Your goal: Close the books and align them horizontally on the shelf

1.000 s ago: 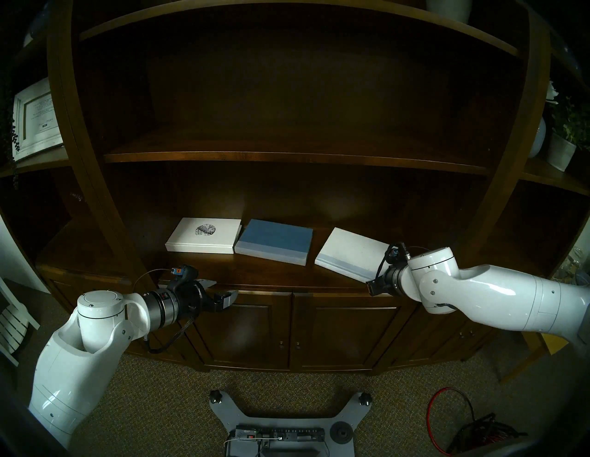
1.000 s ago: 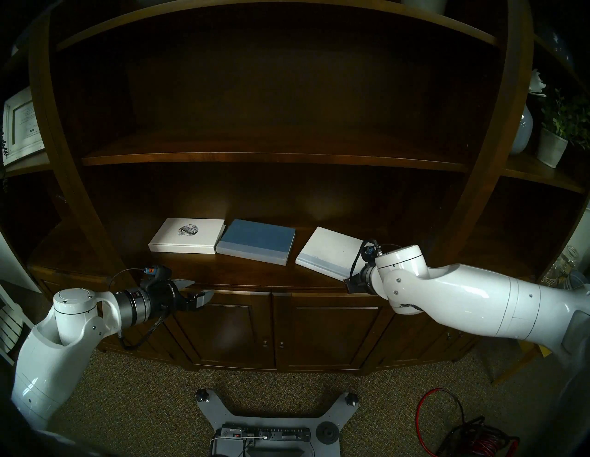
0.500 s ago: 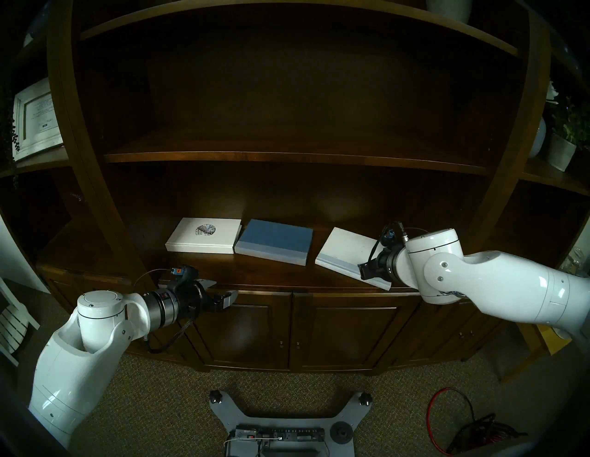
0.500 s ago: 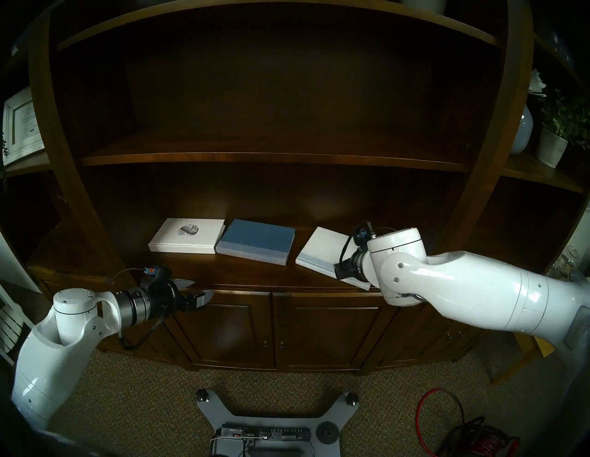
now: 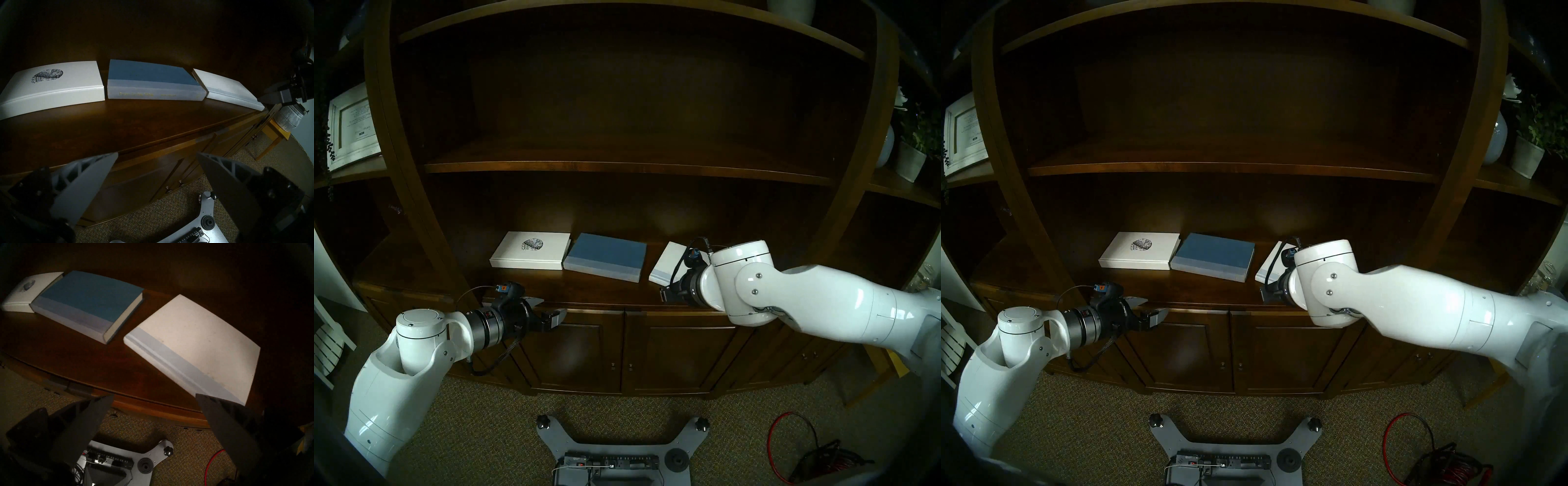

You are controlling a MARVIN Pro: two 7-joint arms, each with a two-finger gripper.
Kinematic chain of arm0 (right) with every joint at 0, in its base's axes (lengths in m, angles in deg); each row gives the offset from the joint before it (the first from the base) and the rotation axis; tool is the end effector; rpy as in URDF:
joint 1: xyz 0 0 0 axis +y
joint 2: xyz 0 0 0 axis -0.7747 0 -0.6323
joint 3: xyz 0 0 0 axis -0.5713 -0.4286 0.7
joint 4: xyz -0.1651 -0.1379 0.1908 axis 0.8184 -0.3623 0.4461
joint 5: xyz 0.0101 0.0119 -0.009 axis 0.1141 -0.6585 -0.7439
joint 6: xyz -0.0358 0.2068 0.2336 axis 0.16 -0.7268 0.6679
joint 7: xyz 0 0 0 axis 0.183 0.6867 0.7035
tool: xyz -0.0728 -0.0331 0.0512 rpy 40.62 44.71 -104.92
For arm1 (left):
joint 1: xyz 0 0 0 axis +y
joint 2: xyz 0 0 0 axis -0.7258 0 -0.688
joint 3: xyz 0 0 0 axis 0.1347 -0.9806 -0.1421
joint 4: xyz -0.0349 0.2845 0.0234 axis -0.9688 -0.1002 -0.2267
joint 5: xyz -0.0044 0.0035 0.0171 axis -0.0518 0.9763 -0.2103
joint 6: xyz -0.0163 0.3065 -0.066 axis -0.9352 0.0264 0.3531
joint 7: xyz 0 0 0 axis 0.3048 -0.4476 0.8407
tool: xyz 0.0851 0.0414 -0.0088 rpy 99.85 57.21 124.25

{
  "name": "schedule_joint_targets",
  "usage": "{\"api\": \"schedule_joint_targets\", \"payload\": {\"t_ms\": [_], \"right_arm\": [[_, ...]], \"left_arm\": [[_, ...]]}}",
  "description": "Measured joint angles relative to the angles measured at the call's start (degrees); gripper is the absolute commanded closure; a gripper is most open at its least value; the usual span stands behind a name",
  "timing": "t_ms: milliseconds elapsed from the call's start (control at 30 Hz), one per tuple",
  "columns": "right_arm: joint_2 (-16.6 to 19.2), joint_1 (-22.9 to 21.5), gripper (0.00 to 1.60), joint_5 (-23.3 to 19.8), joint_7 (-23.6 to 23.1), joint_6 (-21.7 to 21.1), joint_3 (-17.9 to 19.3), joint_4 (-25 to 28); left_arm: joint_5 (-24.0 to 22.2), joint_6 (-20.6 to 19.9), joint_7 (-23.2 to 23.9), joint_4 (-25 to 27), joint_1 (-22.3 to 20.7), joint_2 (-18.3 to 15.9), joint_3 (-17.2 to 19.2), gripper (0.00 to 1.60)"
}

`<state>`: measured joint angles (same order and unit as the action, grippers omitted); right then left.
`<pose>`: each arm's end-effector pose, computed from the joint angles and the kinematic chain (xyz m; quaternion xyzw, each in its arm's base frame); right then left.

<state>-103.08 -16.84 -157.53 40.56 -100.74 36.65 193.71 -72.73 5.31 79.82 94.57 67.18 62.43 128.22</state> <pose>0.3528 0.0762 -0.1947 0.9416 0.1083 0.3187 0.0045 0.3057 0.0907 -0.2691 0.8535 -0.1640 0.4537 0.1968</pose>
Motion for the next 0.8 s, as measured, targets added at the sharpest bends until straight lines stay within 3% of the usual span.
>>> {"api": "schedule_joint_targets", "payload": {"t_ms": [367,800], "right_arm": [[-6.1,-0.7,0.00,-9.3,6.5,2.3,0.6,-6.3],[-5.5,-1.0,0.00,-12.0,8.0,2.9,0.9,-10.9]], "left_arm": [[0.0,0.0,0.0,0.0,0.0,0.0,0.0,0.00],[0.0,0.0,0.0,0.0,0.0,0.0,0.0,0.00]]}}
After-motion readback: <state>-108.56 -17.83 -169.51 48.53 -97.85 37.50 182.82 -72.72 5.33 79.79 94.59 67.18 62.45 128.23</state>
